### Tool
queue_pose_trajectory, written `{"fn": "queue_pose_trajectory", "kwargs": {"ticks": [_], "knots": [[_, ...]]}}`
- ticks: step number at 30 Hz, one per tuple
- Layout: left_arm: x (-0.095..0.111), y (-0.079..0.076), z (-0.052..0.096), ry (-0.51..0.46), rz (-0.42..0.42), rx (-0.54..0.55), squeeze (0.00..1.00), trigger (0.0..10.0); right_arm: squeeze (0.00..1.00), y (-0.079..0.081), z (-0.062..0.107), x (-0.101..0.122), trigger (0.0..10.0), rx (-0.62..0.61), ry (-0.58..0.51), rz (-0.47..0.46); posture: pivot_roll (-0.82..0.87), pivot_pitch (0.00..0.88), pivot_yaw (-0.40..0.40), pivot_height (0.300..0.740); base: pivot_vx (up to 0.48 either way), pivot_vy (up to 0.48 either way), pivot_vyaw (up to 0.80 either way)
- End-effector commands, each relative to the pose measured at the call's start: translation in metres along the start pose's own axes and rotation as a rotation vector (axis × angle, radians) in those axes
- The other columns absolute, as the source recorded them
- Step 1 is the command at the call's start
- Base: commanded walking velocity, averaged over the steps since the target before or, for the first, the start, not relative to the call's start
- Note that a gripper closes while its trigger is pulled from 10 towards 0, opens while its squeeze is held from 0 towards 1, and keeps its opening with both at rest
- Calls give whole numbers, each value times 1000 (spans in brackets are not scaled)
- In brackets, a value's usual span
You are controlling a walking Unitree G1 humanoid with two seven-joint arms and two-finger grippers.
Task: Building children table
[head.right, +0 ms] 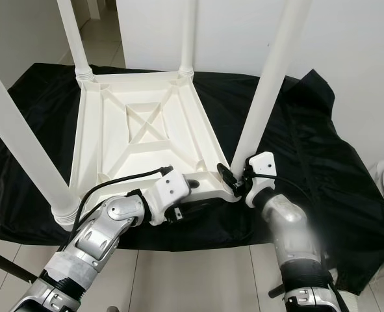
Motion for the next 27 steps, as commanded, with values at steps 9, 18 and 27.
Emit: {"fn": "queue_pose_trajectory", "kwargs": {"ticks": [9,18,27], "knots": [[-2,8,-1,24,-3,59,0,10000,0,-7,5,-12,10000,-89,10,-27,-35,52,-40,740,0,0,0],[-4,7,-2,33,-15,49,0,10000,0,-14,1,-21,10000,-336,-30,-82,-35,51,-33,740,0,0,0],[-5,8,-2,35,-15,55,0,10000,0,-17,-1,-27,10000,-543,-59,-171,-31,46,-41,740,0,0,0]]}}
Point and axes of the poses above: a point about 5 cm out from each wrist's last joint towards the gripper, its own z axis pointing back from the gripper into the wrist, its own x axis along the axis of the wrist's last joint, y = z × x, the point moved 6 cm from there along -z, pointing out of the wrist towards the gripper, and after that the axes turned 13 degrees about -z, right-handed, at the moved point
